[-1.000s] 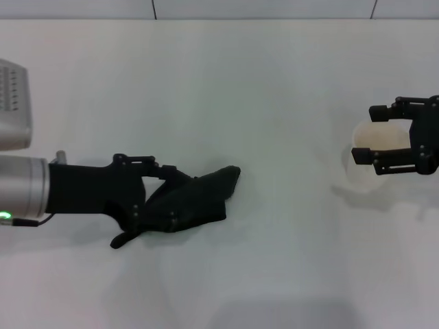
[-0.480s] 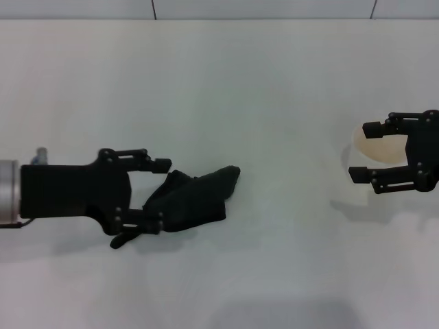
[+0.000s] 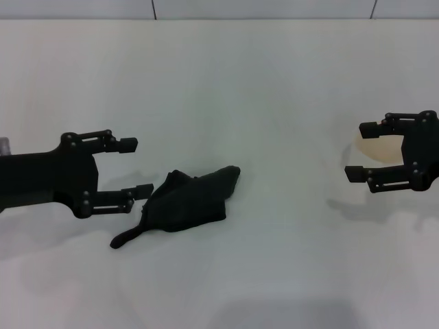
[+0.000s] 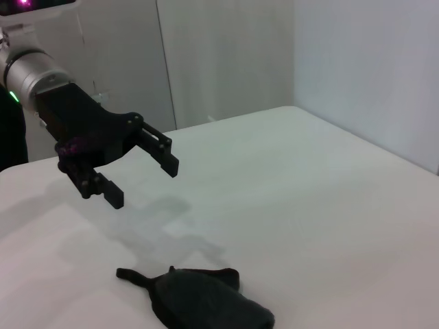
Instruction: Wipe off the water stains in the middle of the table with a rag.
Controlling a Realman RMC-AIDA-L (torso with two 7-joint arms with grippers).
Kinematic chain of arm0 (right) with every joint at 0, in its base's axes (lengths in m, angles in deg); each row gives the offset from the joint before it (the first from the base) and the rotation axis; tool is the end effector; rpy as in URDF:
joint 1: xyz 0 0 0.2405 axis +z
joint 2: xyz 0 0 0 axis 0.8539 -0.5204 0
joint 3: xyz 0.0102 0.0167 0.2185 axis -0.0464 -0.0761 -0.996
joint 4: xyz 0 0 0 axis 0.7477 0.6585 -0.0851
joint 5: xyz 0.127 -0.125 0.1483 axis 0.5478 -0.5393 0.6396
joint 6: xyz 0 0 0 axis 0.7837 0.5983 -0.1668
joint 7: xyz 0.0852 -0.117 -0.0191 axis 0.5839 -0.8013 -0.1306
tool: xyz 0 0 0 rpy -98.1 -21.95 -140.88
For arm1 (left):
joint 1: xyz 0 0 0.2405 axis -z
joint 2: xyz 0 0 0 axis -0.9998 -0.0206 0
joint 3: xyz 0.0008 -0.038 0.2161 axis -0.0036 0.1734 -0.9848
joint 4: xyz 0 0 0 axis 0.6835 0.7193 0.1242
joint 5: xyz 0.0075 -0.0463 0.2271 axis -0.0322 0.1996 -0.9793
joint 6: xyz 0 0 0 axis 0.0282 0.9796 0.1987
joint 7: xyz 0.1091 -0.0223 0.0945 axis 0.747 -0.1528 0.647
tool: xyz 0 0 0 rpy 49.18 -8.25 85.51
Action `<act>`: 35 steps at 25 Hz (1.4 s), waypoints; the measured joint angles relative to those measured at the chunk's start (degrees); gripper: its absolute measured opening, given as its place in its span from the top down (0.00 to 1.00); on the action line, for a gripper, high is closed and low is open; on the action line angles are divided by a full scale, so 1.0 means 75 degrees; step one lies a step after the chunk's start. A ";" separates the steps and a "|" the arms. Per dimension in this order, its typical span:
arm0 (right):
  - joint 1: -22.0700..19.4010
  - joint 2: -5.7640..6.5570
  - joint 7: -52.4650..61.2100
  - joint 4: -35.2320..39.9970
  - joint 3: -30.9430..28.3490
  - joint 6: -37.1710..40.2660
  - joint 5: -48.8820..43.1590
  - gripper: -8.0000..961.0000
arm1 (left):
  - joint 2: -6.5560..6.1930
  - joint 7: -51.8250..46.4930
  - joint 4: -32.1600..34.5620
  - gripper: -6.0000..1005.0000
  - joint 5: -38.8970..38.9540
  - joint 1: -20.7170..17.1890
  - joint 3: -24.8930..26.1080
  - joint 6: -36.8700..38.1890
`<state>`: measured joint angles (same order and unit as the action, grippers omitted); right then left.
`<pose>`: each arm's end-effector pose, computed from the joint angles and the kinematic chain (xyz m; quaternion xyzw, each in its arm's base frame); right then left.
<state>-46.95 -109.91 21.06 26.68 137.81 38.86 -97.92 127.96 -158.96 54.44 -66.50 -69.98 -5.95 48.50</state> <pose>0.2017 0.3132 0.0833 -0.9640 0.1432 0.1427 0.1728 -0.2430 0.3049 0.0544 -0.9688 -0.0714 -0.1909 0.1411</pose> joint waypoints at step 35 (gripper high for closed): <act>0.0040 -0.0003 0.0037 -0.0123 -0.0025 -0.0413 -0.0067 0.15 | 0.0021 0.0342 -0.0093 0.23 -0.0019 0.0107 0.0068 -0.0221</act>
<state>-46.65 -109.94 21.34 25.76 137.62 35.76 -98.42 128.12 -156.39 53.74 -66.65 -69.17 -5.43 46.85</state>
